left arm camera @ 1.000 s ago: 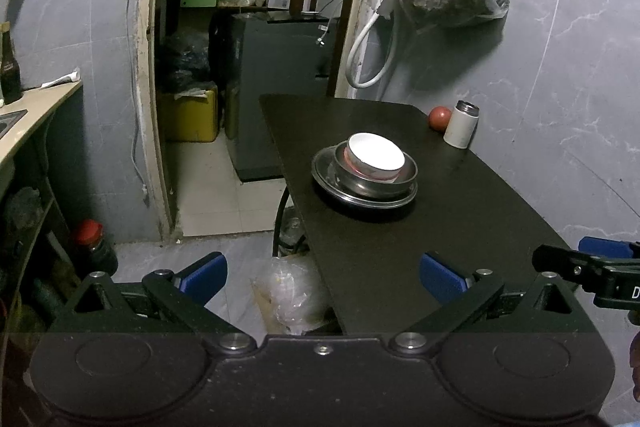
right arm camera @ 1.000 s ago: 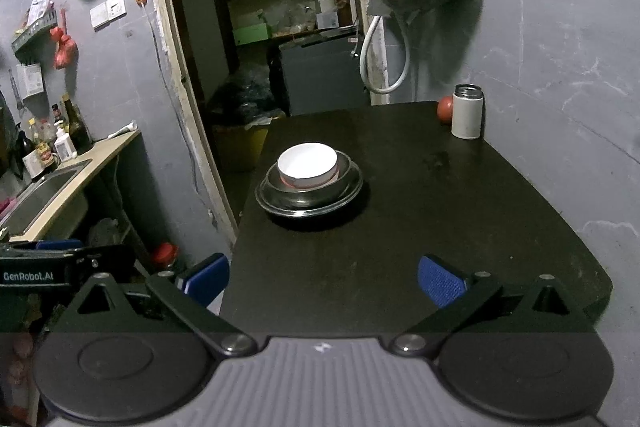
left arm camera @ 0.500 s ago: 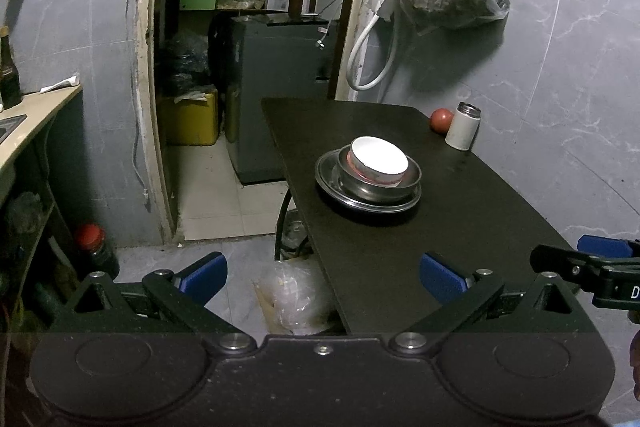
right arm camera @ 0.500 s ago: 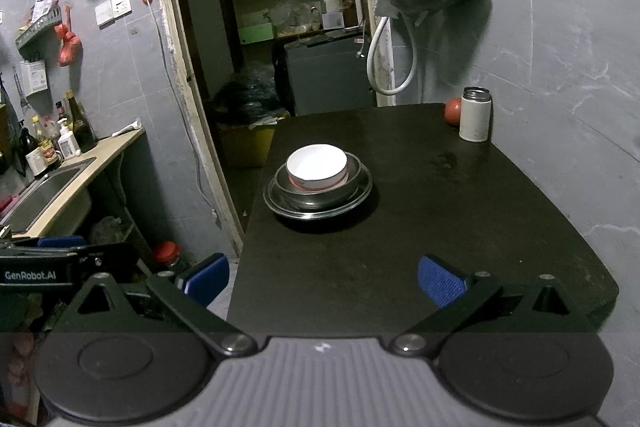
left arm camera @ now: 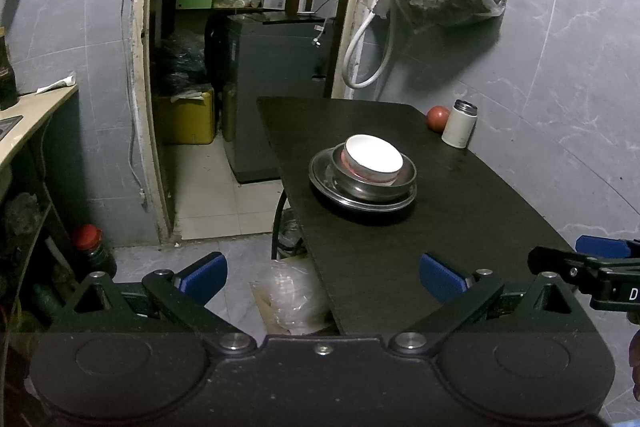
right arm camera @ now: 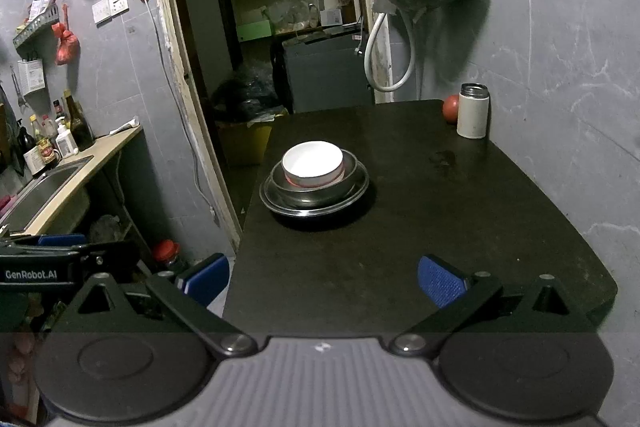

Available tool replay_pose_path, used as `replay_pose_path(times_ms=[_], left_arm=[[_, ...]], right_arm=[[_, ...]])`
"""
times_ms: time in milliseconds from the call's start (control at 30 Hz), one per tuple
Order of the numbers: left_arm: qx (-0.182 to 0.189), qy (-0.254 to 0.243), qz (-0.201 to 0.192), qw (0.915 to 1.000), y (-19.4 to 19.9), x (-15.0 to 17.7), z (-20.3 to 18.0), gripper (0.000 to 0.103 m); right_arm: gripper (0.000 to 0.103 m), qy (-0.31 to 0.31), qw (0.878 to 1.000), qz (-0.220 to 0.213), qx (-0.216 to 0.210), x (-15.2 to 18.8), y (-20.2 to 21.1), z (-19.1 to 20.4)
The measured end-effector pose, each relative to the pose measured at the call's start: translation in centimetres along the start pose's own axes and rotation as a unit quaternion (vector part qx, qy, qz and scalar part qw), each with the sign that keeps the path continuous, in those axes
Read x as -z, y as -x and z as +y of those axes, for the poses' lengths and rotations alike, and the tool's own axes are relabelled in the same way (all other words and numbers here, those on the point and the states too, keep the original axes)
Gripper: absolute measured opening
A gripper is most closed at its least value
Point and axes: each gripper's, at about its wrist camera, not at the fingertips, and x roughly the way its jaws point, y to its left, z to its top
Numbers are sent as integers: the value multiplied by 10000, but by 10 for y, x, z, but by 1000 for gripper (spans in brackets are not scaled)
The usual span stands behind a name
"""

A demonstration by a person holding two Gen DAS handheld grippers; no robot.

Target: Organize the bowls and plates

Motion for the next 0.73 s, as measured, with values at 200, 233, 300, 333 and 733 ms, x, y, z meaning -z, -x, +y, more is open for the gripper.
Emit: replay_pose_path(times_ms=[200, 233, 300, 333, 733], left_arm=[[14, -13, 2, 10000, -1, 0, -2, 102], [21, -21, 3, 10000, -2, -1, -2, 102], [28, -22, 36, 10000, -4, -1, -4, 102], [41, -30, 63, 10000, -4, -1, -5, 102], [281, -86, 14, 9996, -7, -2, -12, 102]], right_arm=[[103, 3, 10000, -1, -3, 0, 0, 0], [103, 0, 10000, 2, -1, 0, 0, 0], [103, -4, 10000, 10, -5, 1, 0, 0], [103, -3, 10000, 11, -4, 1, 0, 0], [103, -34, 10000, 56, 10, 2, 0, -6]])
